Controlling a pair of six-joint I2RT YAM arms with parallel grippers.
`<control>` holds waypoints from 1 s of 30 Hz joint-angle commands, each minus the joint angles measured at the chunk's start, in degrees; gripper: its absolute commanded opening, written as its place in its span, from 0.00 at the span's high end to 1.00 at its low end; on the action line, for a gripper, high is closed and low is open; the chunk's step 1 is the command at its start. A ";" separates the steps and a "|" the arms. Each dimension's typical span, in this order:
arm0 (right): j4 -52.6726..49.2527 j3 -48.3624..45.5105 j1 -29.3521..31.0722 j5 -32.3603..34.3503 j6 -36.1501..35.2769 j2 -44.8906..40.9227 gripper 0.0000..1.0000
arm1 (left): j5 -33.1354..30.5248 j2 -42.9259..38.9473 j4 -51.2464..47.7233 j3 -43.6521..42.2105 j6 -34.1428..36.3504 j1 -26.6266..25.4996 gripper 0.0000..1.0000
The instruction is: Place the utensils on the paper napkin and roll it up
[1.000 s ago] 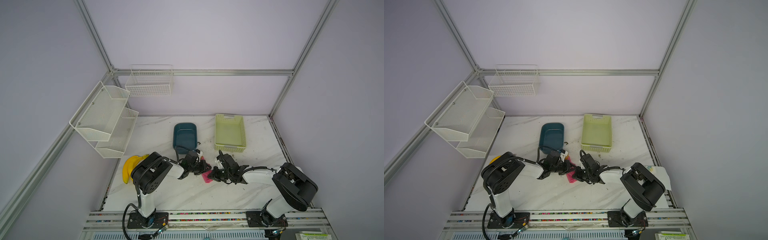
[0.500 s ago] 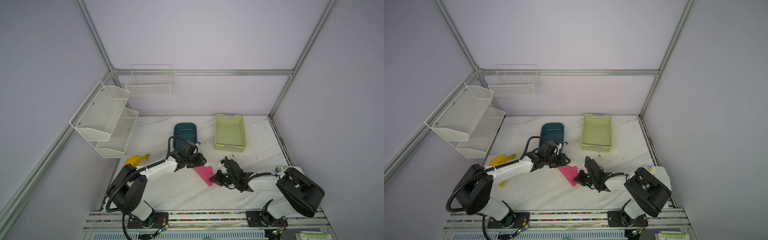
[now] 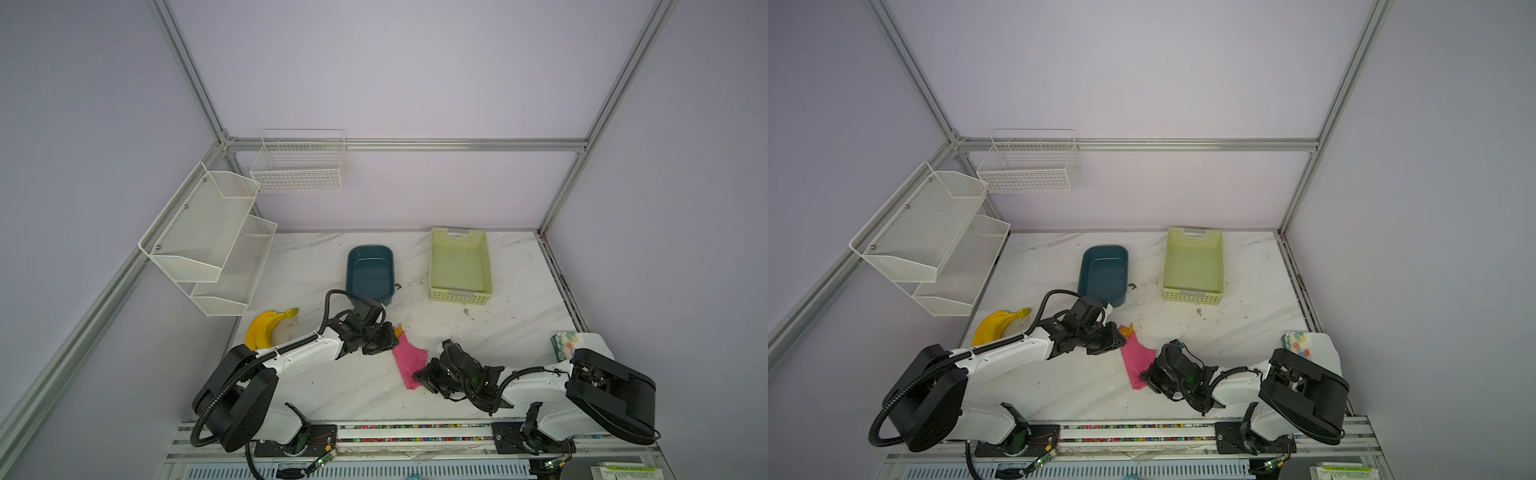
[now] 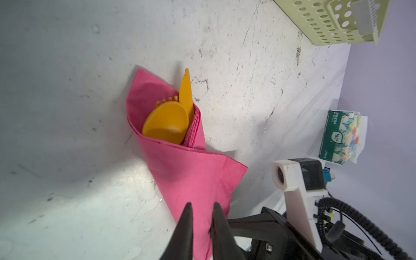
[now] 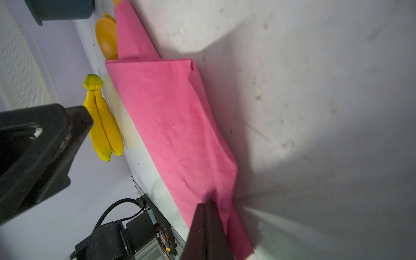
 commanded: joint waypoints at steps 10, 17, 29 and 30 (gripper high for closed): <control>2.66 -0.89 3.13 6.04 10.48 3.12 1.00 | 6.63 6.15 13.32 -8.45 -6.58 -3.13 0.90; 1.15 -0.63 3.10 5.99 9.39 2.26 0.99 | 6.61 9.60 13.90 -8.90 -6.67 -3.72 0.92; -12.25 2.59 -11.19 -8.25 -16.09 -12.00 0.67 | 3.70 11.01 7.00 -7.76 -2.65 -3.75 0.93; -13.65 3.27 -13.48 -10.58 -19.27 -11.98 0.66 | 3.71 11.09 7.02 -7.76 -2.54 -3.70 0.93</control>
